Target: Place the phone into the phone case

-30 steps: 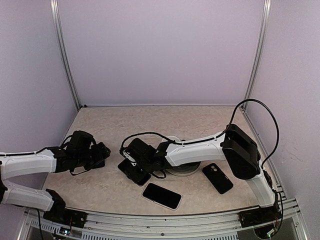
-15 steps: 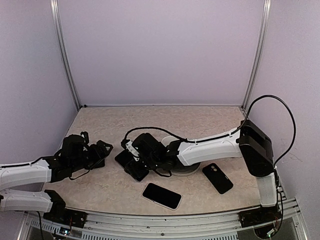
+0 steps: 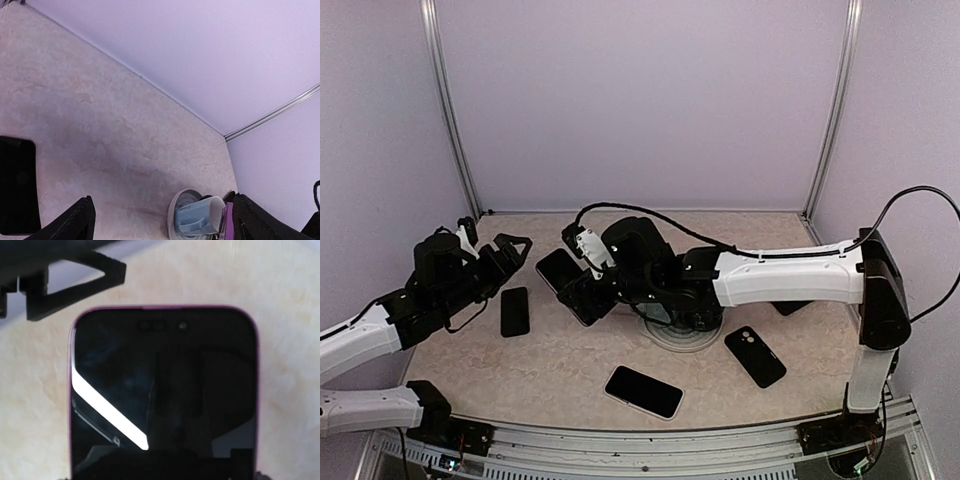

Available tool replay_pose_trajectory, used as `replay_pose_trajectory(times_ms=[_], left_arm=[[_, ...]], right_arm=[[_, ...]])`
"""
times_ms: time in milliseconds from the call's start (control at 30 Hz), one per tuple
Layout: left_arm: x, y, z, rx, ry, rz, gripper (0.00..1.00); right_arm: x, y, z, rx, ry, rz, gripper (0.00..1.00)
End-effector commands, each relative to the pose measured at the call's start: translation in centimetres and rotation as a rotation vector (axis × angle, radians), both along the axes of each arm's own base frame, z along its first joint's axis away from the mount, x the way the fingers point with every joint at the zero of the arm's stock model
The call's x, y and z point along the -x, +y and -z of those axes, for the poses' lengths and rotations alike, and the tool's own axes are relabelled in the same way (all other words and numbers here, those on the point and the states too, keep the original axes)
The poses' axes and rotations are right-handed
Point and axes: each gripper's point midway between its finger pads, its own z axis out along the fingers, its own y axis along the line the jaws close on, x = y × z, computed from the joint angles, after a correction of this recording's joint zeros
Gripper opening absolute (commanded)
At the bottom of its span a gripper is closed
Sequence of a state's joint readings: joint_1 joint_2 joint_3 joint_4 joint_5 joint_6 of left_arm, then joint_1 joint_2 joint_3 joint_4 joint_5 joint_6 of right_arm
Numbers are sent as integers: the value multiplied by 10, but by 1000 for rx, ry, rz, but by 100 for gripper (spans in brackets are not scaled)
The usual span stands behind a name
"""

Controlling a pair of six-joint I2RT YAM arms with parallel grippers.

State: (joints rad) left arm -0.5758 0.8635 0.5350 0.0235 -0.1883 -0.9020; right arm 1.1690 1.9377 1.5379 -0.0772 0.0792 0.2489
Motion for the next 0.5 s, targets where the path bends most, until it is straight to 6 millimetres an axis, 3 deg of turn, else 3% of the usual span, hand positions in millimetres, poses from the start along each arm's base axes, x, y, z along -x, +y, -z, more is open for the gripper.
replay_pose_trajectory(times_ms=[0, 100, 200, 333, 467], left_arm=[[0, 4, -41, -29, -88, -7, 94], [-2, -3, -49, -30, -96, 22, 94], [-3, -17, -57, -31, -109, 69, 96], [-3, -39, -58, -50, -120, 131, 96], [0, -63, -62, -69, -146, 195, 96]], right_arm=[[-13, -23, -93, -151, -84, 42, 46], [-20, -44, -99, -144, -59, 71, 46], [-27, -77, -92, -104, -32, 145, 46], [-23, -144, -87, -67, -13, 300, 45], [-7, -223, -54, 21, 100, 460, 45]])
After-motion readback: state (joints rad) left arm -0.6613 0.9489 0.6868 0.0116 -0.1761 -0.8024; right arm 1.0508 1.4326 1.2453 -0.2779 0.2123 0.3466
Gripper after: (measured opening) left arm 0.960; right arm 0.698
